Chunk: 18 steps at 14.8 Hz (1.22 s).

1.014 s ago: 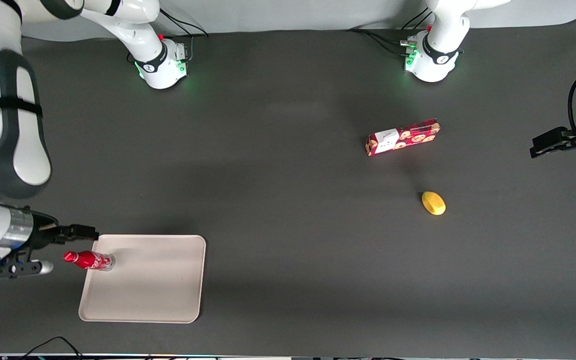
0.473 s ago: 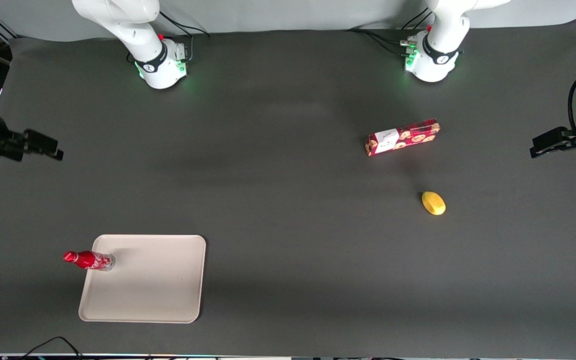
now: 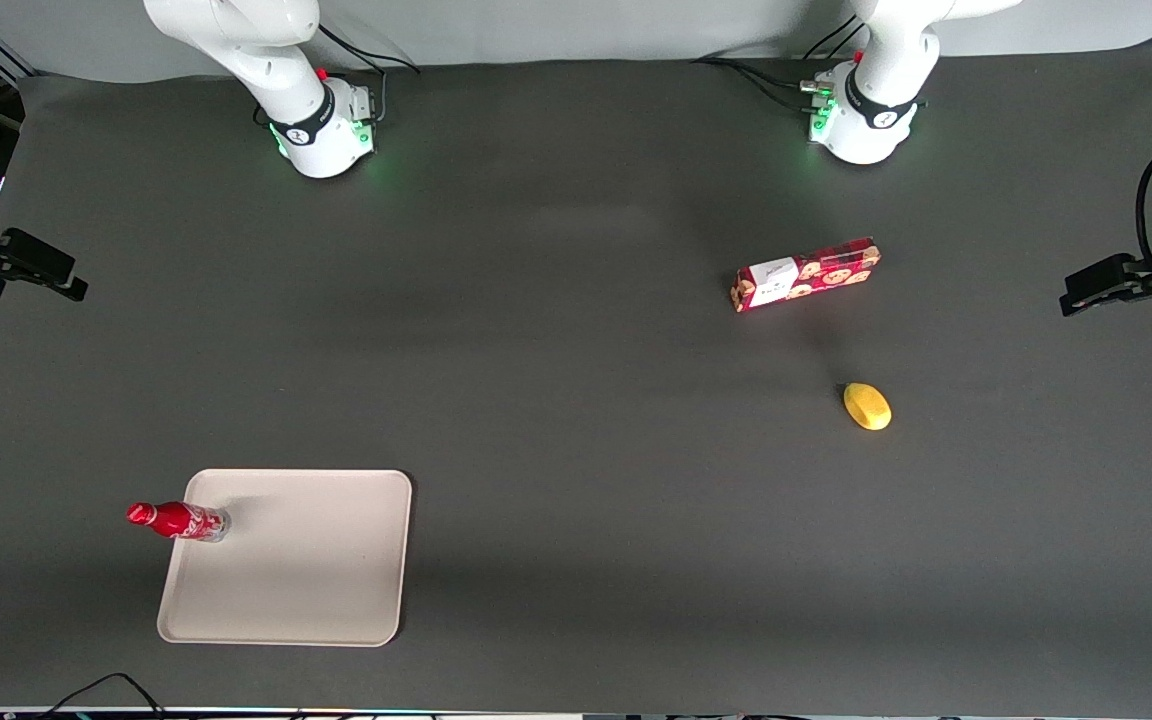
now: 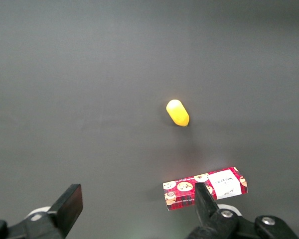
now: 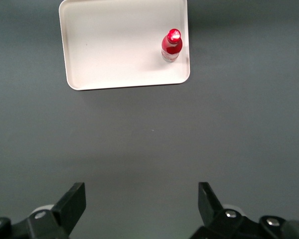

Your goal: Place coke bottle on tray

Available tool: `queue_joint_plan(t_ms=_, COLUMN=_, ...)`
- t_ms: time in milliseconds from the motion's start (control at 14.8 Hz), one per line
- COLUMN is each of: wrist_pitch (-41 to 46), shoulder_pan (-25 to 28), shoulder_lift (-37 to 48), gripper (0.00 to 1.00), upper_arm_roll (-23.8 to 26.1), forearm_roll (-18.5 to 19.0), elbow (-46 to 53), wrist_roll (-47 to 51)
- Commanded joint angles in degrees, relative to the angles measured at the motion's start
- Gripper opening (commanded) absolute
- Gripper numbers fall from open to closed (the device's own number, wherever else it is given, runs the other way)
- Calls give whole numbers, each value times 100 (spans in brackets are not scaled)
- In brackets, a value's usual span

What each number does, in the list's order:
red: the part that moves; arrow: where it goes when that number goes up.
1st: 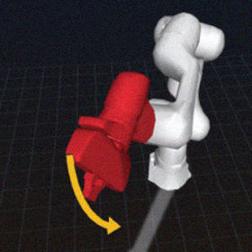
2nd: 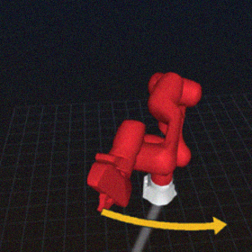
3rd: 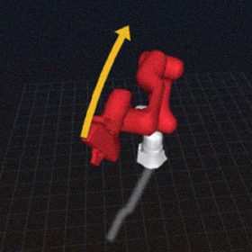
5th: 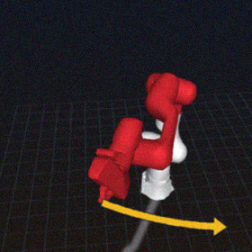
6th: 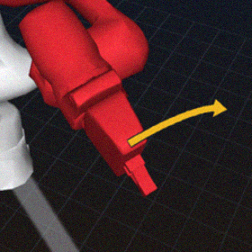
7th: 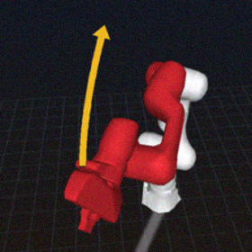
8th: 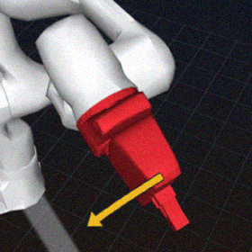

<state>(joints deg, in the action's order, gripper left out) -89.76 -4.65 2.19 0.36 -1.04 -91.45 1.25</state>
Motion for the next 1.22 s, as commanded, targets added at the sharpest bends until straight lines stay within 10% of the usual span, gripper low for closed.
queue_joint_plan(t_ms=0, wrist_pitch=265, shoulder_pan=386, shoulder_lift=316, gripper=100, upper_arm_roll=-204, forearm_roll=122, elbow=-30, wrist_roll=269)
queue_joint_plan(t_ms=1149, wrist_pitch=327, shoulder_pan=351, shoulder_lift=36, gripper=100, upper_arm_roll=-449, forearm_roll=52, elbow=312, wrist_roll=253)
